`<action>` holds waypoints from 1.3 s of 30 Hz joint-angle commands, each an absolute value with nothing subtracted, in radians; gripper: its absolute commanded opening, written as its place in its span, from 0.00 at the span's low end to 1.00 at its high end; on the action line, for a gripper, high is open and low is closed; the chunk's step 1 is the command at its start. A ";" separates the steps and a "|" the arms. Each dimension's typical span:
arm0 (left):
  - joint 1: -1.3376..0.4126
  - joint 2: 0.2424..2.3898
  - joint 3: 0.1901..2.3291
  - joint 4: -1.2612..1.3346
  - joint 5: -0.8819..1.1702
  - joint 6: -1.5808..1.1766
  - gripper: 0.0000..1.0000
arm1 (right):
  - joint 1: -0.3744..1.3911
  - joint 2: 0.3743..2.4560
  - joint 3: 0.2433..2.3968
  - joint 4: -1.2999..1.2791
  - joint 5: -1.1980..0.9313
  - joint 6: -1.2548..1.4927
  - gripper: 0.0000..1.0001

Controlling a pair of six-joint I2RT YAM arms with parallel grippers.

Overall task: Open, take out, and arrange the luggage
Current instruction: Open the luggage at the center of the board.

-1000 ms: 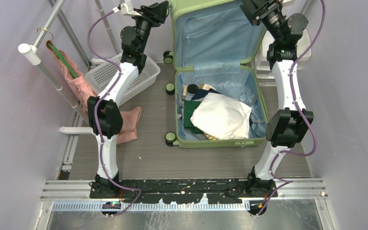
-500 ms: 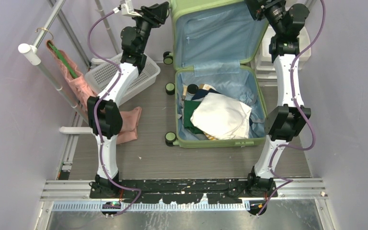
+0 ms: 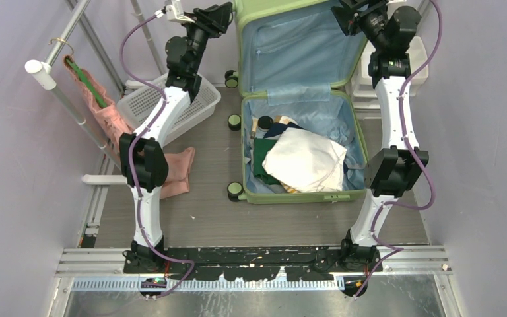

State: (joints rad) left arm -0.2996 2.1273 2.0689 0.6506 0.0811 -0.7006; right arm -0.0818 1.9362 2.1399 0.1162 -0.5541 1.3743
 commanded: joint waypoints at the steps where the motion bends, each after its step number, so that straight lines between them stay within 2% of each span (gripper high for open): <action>1: -0.291 2.132 2.019 0.461 0.081 -0.593 0.53 | -0.070 1.954 2.255 0.105 -0.496 1.348 0.62; 3: -0.291 2.131 2.019 0.462 0.081 -0.594 0.52 | -0.065 1.978 2.292 0.097 -0.487 1.349 0.59; 6: -0.291 2.130 2.017 0.460 0.080 -0.590 0.53 | -0.056 1.995 2.323 0.086 -0.479 1.344 0.50; 13: -0.291 2.100 1.997 0.441 0.068 -0.572 0.60 | -0.052 2.029 2.364 0.052 -0.443 1.344 0.13; 15: -0.291 2.070 1.965 0.429 0.043 -0.558 0.65 | -0.055 2.045 2.377 0.061 -0.439 1.359 0.06; 17: -0.291 2.024 1.919 0.409 0.010 -0.542 0.77 | -0.060 2.059 2.392 0.082 -0.437 1.376 0.01; 19: -0.290 1.971 1.857 0.399 -0.050 -0.525 0.84 | -0.067 2.068 2.404 0.103 -0.433 1.392 0.01; 23: -0.290 1.867 1.762 0.351 -0.045 -0.501 0.86 | -0.072 2.079 2.425 0.117 -0.428 1.391 0.01; 30: -0.291 1.700 1.572 0.269 0.095 -0.522 0.83 | -0.072 2.095 2.414 0.145 -0.398 1.370 0.01; 39: -0.350 1.533 1.442 0.084 0.290 -0.472 0.79 | -0.071 2.137 2.395 0.203 -0.357 1.366 0.01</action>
